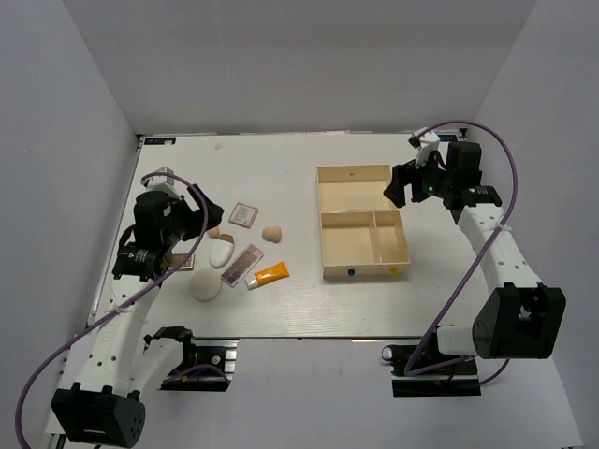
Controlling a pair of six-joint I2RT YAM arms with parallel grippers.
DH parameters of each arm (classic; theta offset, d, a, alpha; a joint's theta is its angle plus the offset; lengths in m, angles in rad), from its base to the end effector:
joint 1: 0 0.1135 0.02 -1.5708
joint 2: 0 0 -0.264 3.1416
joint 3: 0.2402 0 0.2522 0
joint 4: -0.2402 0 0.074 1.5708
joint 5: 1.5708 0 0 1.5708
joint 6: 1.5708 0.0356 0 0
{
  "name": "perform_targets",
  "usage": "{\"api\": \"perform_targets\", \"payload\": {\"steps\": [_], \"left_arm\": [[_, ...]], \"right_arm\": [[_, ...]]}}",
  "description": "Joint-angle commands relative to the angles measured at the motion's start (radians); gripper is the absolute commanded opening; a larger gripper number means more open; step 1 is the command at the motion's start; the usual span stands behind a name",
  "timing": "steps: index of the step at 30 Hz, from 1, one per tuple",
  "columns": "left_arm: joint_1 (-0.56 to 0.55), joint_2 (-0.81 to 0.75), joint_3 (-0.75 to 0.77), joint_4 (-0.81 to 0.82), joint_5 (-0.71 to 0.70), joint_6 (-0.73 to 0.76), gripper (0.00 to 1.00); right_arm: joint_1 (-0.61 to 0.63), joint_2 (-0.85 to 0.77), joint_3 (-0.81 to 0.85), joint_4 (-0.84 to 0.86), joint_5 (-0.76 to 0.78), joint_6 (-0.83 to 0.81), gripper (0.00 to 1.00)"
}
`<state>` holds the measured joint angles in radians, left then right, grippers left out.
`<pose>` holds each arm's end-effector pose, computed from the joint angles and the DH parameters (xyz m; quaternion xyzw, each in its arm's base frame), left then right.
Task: Organize the makeup
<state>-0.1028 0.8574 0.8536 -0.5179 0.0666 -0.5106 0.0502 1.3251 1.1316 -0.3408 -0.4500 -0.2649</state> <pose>0.1861 -0.0216 0.3176 -0.1588 0.8505 -0.1786 0.4685 0.2978 0.0305 0.3273 -0.2420 0.8190 0.1410 0.5009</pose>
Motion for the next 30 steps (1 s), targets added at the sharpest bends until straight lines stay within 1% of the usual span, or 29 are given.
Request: {"api": "perform_targets", "payload": {"steps": [1,6,7,9,10,11,12,13,14,15,16,17,18,19,20,21,23,24,25,26,27,29,30], "left_arm": [[0.000,0.000,-0.002,0.030,0.058,0.027,0.98],[0.000,0.006,-0.018,0.056,0.101,0.038,0.98],[0.000,0.006,-0.022,0.064,0.102,0.038,0.98],[0.000,0.011,-0.024,0.067,0.111,0.037,0.97],[0.000,0.012,-0.028,0.068,0.113,0.038,0.96],[0.000,0.011,-0.031,0.067,0.116,0.037,0.95],[0.000,0.009,-0.034,0.068,0.121,0.035,0.93],[0.000,0.011,-0.044,0.071,0.122,0.034,0.88],[0.000,0.005,-0.048,0.073,0.127,0.030,0.82],[0.000,0.002,-0.054,0.076,0.137,0.029,0.77],[0.000,0.000,-0.065,0.076,0.144,0.021,0.60],[0.000,-0.001,-0.071,0.076,0.147,0.017,0.50],[0.000,-0.001,-0.076,0.075,0.159,0.015,0.30],[0.000,-0.001,-0.085,0.073,0.165,0.009,0.24],[0.000,0.000,-0.087,0.071,0.168,0.007,0.22],[0.000,0.005,-0.090,0.064,0.171,0.006,0.22],[0.000,0.011,-0.088,0.044,0.165,-0.002,0.45],[0.000,0.014,-0.088,0.036,0.162,-0.003,0.54],[0.000,0.014,-0.090,0.030,0.151,-0.006,0.68],[0.000,0.014,-0.088,0.022,0.147,-0.009,0.73],[0.000,0.014,-0.091,0.010,0.141,-0.014,0.76],[0.000,0.006,-0.097,-0.007,0.125,-0.026,0.79],[0.000,-0.003,-0.099,-0.013,0.122,-0.035,0.79]], "right_arm": [[0.000,0.016,0.057,-0.013,-0.056,0.003,0.89],[-0.001,0.072,0.088,-0.053,-0.215,-0.123,0.89],[0.000,0.085,0.105,-0.120,-0.322,-0.213,0.89],[0.016,0.106,0.134,-0.191,-0.400,-0.322,0.78],[0.025,0.108,0.138,-0.198,-0.467,-0.341,0.63],[0.033,0.099,0.129,-0.187,-0.473,-0.343,0.56],[0.081,0.094,0.120,-0.146,-0.472,-0.355,0.38],[0.095,0.089,0.112,-0.126,-0.451,-0.365,0.32],[0.135,0.088,0.106,-0.112,-0.435,-0.378,0.27],[0.178,0.094,0.111,-0.106,-0.405,-0.391,0.27],[0.218,0.115,0.120,-0.103,-0.395,-0.408,0.29],[0.233,0.127,0.134,-0.109,-0.389,-0.418,0.37],[0.266,0.141,0.155,-0.109,-0.377,-0.422,0.53],[0.296,0.167,0.164,-0.109,-0.371,-0.428,0.57],[0.313,0.183,0.172,-0.107,-0.363,-0.434,0.61],[0.359,0.195,0.184,-0.103,-0.340,-0.438,0.69],[0.393,0.239,0.198,-0.081,-0.310,-0.441,0.74],[0.448,0.258,0.203,-0.072,-0.293,-0.441,0.76],[0.465,0.293,0.206,-0.041,-0.270,-0.430,0.76],[0.480,0.313,0.208,-0.020,-0.242,-0.421,0.77],[0.517,0.333,0.218,0.002,-0.190,-0.412,0.78],[0.574,0.416,0.243,0.054,-0.095,-0.357,0.79],[0.586,0.480,0.293,0.056,-0.073,-0.335,0.79]]}}
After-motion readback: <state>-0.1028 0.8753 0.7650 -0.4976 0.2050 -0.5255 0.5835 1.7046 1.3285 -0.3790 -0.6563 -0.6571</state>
